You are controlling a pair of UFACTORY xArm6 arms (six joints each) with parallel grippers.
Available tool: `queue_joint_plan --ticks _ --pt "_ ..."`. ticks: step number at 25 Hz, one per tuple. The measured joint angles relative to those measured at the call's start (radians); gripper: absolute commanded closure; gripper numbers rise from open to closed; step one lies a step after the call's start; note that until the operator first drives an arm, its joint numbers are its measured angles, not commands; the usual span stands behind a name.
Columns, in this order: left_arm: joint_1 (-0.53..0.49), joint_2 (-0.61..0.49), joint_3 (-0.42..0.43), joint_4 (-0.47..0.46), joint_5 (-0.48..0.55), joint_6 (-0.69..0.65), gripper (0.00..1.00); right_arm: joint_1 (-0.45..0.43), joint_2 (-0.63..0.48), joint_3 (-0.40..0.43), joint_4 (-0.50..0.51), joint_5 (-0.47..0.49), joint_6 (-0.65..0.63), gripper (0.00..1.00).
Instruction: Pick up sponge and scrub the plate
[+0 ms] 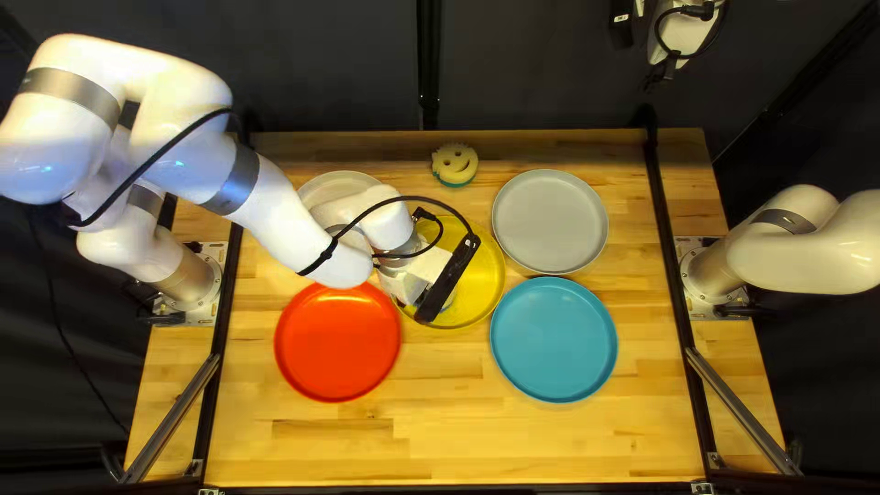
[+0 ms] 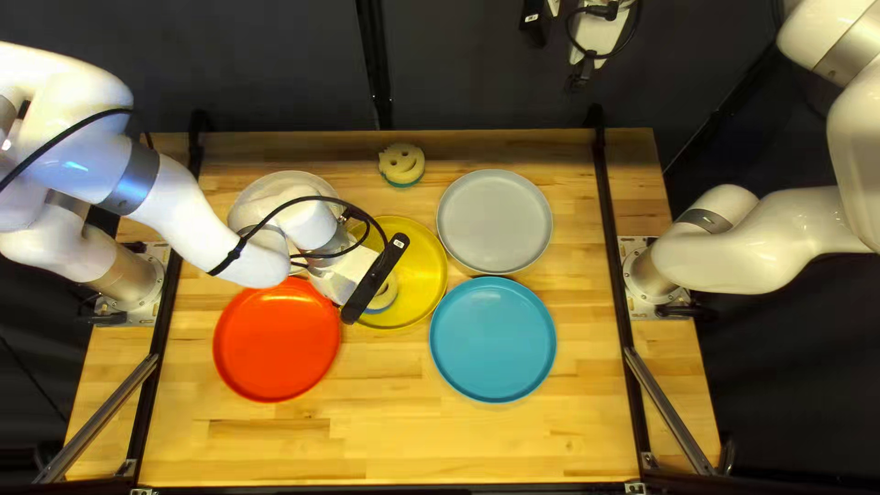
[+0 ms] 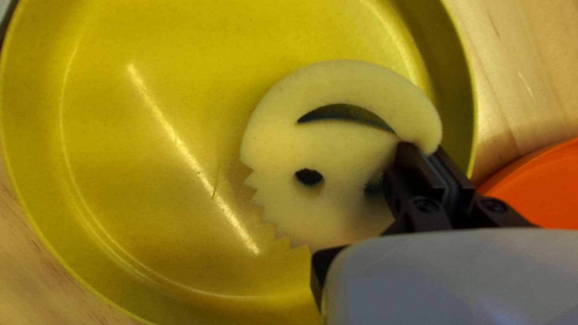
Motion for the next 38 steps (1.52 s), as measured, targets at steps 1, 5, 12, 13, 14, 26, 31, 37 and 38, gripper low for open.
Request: queue_joint_plan --ticks 1,5,12,13,14,26,31,37,38 --pt "0.008 -0.004 0.005 -0.002 0.0 0.006 1.0 0.0 0.0 0.0 0.0 0.0 0.0 0.0" --pt "0.028 -0.018 0.011 0.016 0.005 0.005 1.0 0.0 0.0 0.0 0.0 0.0 0.0 0.0" --pt "-0.001 -0.009 -0.011 0.033 0.004 -0.023 1.0 0.0 0.0 0.0 0.0 0.0 0.0 0.0" --pt "-0.011 -0.003 -0.019 0.029 0.003 -0.027 1.0 0.0 0.0 0.0 0.0 0.0 0.0 0.0" --pt "-0.02 0.004 -0.027 0.025 0.002 -0.028 1.0 0.0 0.0 0.0 0.0 0.0 0.0 0.0" --pt "-0.105 0.09 -0.146 -0.025 0.013 -0.018 1.0 0.0 0.0 0.0 0.0 0.0 0.0 0.0" --pt "-0.086 0.078 -0.119 -0.061 0.013 0.026 1.0 0.0 0.0 0.0 0.0 0.0 0.0 0.0" --pt "-0.034 0.052 -0.075 -0.069 0.02 0.062 1.0 0.0 0.0 0.0 0.0 0.0 0.0 0.0" --pt "-0.023 0.051 -0.07 -0.074 0.021 0.075 1.0 0.0 0.0 0.0 0.0 0.0 0.0 0.0"
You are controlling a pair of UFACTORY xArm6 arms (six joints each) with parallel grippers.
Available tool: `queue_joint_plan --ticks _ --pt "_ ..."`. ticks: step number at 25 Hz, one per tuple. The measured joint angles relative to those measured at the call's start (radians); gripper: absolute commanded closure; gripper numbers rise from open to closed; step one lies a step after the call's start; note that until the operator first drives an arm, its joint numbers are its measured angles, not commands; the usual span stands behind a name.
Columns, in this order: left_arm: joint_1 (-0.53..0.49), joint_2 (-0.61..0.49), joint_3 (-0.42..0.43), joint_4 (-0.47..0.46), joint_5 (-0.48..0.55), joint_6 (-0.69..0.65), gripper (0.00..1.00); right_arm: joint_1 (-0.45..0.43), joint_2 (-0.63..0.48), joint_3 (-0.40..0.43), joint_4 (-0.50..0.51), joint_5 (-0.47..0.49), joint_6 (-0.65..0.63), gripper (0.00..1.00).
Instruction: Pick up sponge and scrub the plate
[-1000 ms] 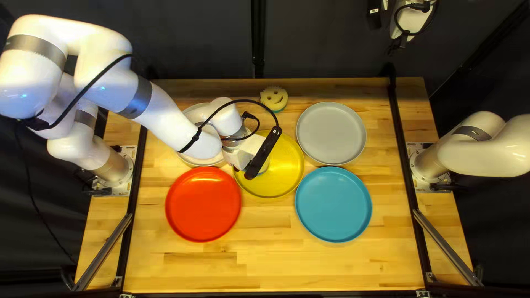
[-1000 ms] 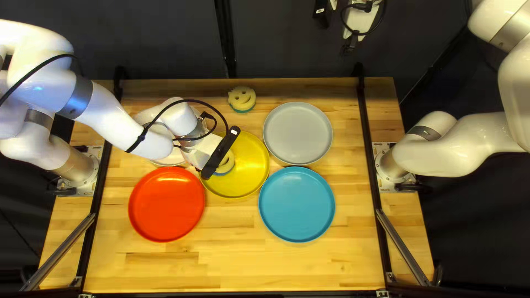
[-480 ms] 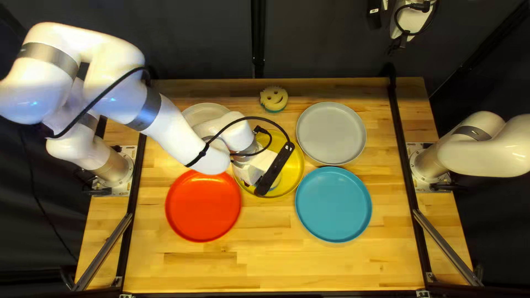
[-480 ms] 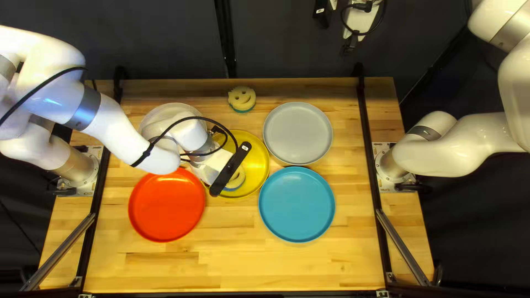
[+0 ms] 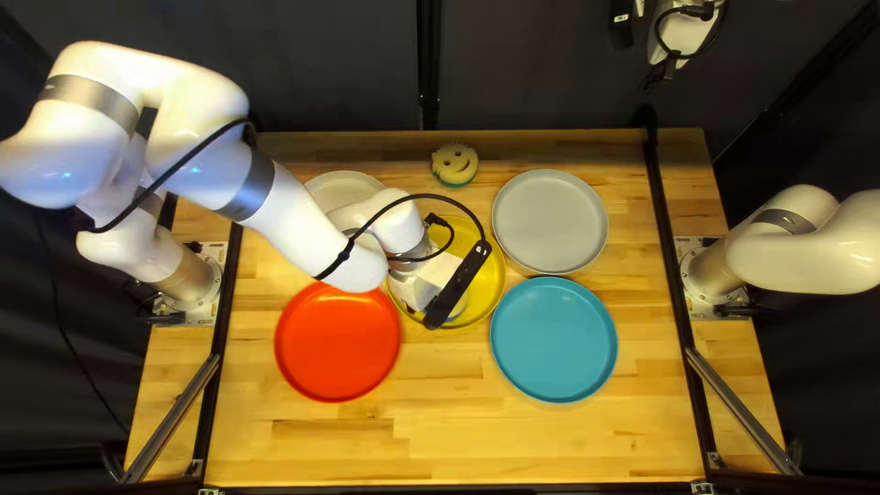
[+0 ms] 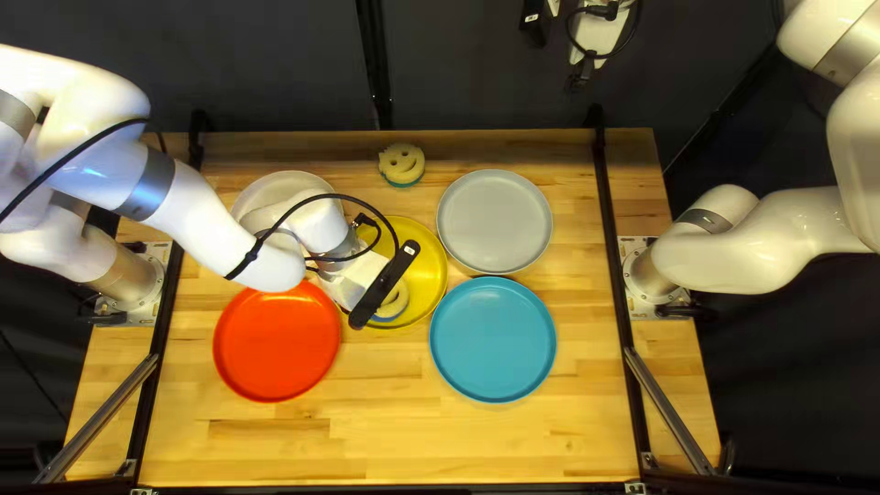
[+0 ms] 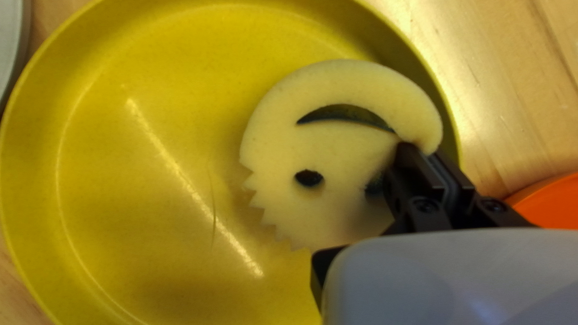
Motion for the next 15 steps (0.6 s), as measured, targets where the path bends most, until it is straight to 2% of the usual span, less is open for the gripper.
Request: queue_joint_plan --ticks 8,15 --pt "0.093 0.006 0.017 -0.052 0.02 0.108 1.0 0.0 0.0 0.0 0.0 0.0 0.0 0.0" --pt "0.099 -0.003 0.005 -0.012 0.03 0.072 1.0 0.0 0.0 0.0 0.0 0.0 0.0 0.0"
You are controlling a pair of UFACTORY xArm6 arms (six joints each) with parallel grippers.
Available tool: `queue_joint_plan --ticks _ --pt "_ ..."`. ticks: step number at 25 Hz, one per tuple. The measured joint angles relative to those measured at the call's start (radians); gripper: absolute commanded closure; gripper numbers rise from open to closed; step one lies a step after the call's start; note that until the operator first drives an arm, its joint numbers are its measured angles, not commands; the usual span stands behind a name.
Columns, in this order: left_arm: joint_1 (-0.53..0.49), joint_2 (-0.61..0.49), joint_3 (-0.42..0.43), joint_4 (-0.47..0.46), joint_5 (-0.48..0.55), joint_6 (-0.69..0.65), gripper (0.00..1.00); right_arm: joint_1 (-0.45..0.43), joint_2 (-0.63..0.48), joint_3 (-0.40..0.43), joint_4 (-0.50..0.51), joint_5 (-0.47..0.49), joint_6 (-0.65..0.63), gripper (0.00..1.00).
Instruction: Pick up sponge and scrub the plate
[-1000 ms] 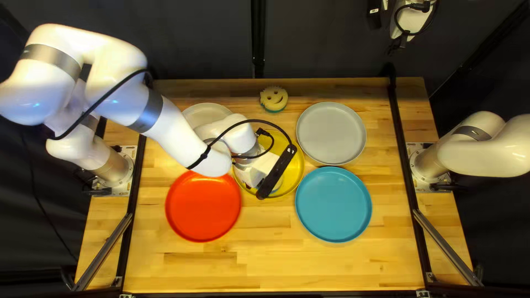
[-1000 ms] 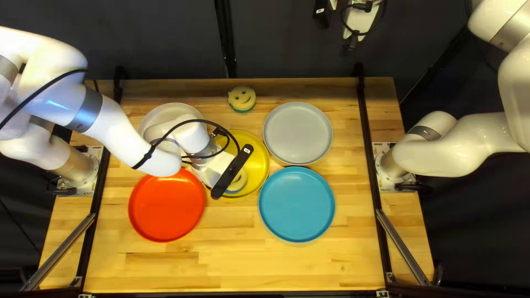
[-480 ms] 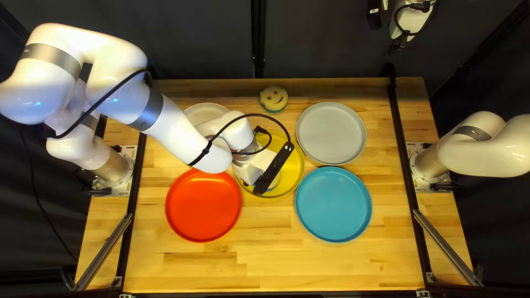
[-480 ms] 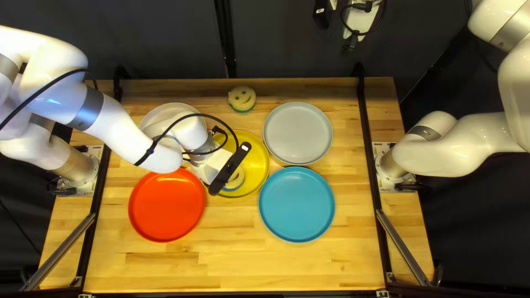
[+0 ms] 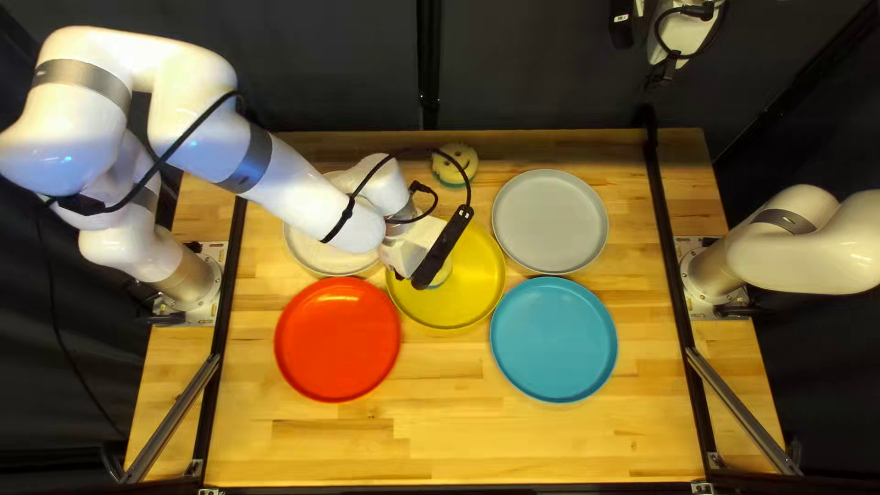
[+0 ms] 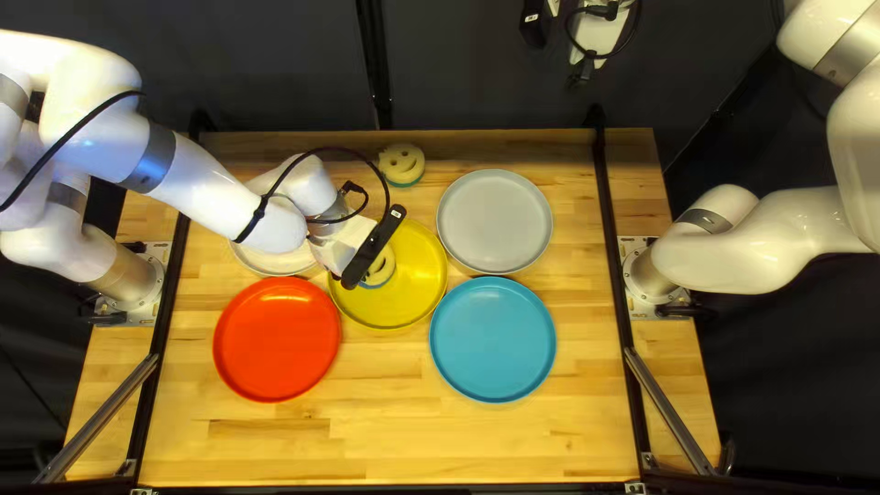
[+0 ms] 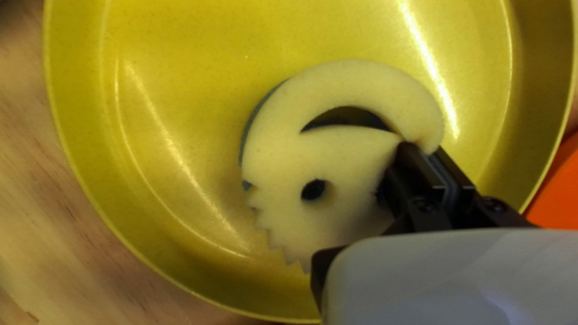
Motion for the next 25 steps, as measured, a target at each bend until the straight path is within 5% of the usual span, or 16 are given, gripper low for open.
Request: queue_joint_plan --ticks 16,25 --pt "-0.161 0.064 -0.136 0.119 0.005 -0.197 1.0 0.0 0.0 0.0 0.0 0.0 0.0 0.0" --pt "-0.148 0.075 -0.122 0.09 -0.002 -0.148 1.0 0.0 0.0 0.0 0.0 0.0 0.0 0.0"
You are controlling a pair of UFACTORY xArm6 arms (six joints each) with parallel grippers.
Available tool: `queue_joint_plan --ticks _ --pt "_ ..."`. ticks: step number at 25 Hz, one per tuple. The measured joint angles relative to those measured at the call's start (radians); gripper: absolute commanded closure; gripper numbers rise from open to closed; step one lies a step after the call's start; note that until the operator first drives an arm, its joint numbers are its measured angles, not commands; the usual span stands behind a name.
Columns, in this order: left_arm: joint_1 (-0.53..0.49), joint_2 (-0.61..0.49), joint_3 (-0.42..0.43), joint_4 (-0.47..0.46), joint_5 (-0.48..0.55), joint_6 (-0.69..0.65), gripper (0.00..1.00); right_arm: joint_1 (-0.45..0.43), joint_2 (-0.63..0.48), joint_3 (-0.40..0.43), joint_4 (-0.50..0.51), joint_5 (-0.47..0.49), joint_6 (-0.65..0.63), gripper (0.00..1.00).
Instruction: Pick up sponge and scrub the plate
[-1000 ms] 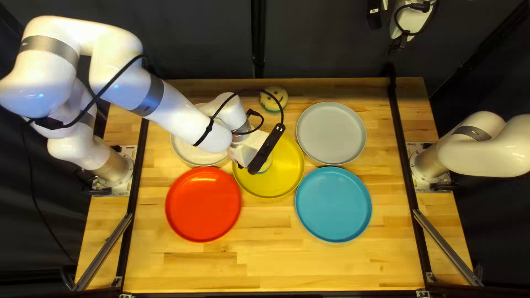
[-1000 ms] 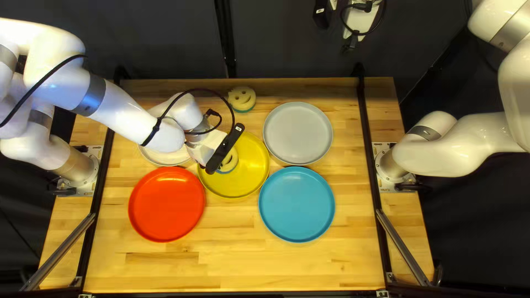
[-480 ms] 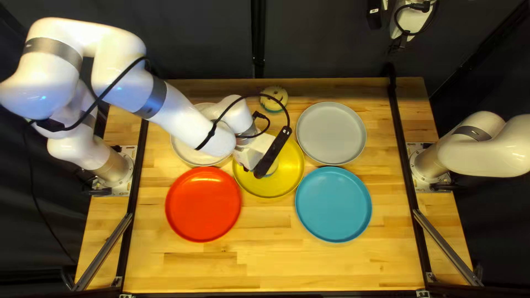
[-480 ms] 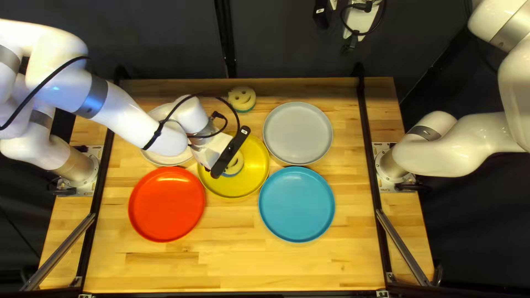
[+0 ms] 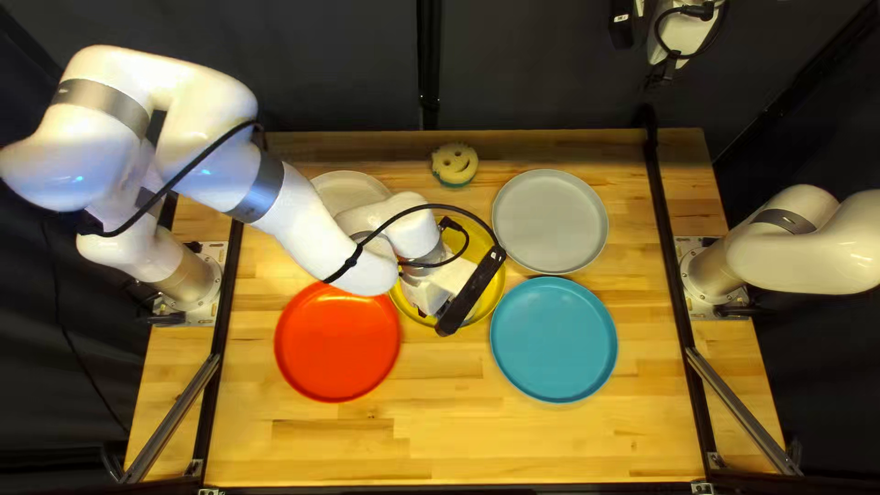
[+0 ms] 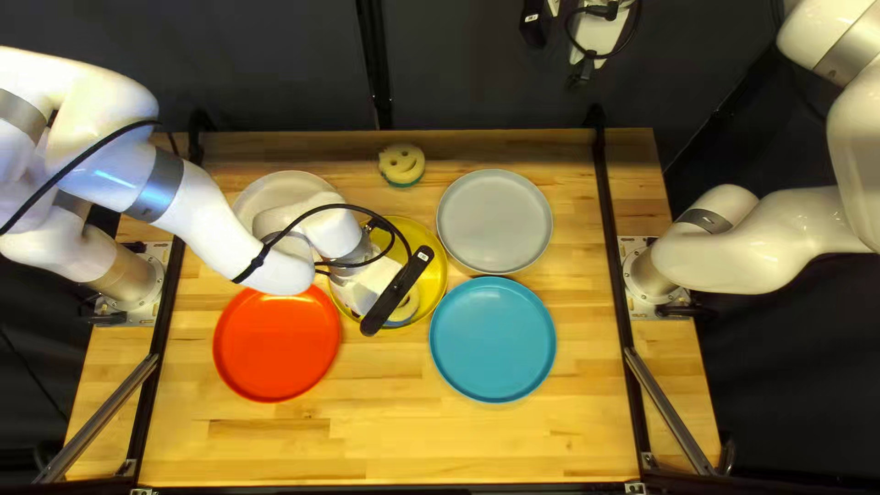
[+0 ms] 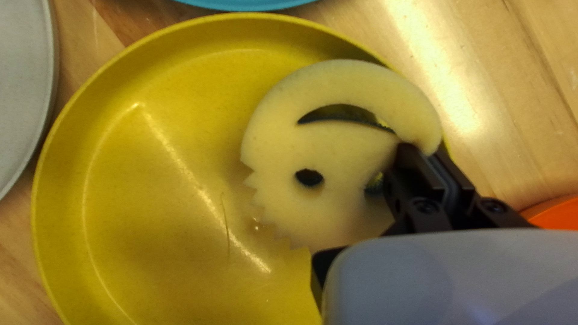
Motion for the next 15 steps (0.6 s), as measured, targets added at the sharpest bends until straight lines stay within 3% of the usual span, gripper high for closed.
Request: queue_joint_plan --ticks 15 --pt "0.138 0.032 -0.032 -0.006 0.038 0.097 1.0 0.0 0.0 0.0 0.0 0.0 0.0 0.0"
